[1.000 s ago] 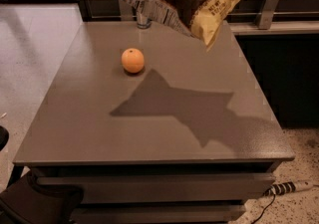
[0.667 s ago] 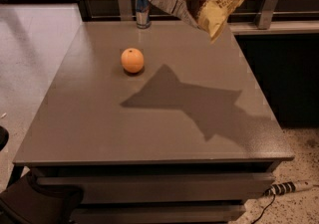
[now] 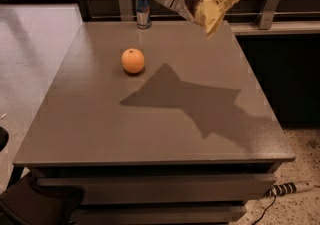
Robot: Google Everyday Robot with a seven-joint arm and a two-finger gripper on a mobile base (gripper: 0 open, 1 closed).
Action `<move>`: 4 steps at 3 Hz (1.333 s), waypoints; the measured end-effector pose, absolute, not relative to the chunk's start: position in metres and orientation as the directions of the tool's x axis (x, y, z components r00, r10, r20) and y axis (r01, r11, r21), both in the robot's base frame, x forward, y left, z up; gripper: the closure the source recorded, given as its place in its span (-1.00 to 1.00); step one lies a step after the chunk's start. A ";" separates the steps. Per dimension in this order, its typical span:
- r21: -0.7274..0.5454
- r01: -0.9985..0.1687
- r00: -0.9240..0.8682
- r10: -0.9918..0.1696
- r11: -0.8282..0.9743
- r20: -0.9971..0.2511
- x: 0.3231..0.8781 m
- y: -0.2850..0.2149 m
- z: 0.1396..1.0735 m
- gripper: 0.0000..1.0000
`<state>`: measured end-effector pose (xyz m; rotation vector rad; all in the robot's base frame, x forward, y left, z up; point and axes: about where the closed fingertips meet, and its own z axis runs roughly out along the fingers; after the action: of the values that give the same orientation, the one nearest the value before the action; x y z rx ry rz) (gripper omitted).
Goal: Move brown chip bag near redbull can
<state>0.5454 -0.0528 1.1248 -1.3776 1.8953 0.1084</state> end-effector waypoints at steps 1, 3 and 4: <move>-0.339 -0.825 -0.171 -0.772 0.452 -0.612 0.572 -0.071 1.116 1.00; -0.401 -0.736 -0.213 -0.749 0.545 -0.627 0.647 -0.125 1.087 1.00; -0.425 -0.677 -0.218 -0.716 0.600 -0.663 0.681 -0.136 1.072 1.00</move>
Offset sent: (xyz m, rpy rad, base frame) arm 0.1255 -0.0940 -0.0404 -0.0087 -0.0471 -0.2028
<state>0.6810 -0.1360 1.0718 -1.1102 1.9393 -0.0549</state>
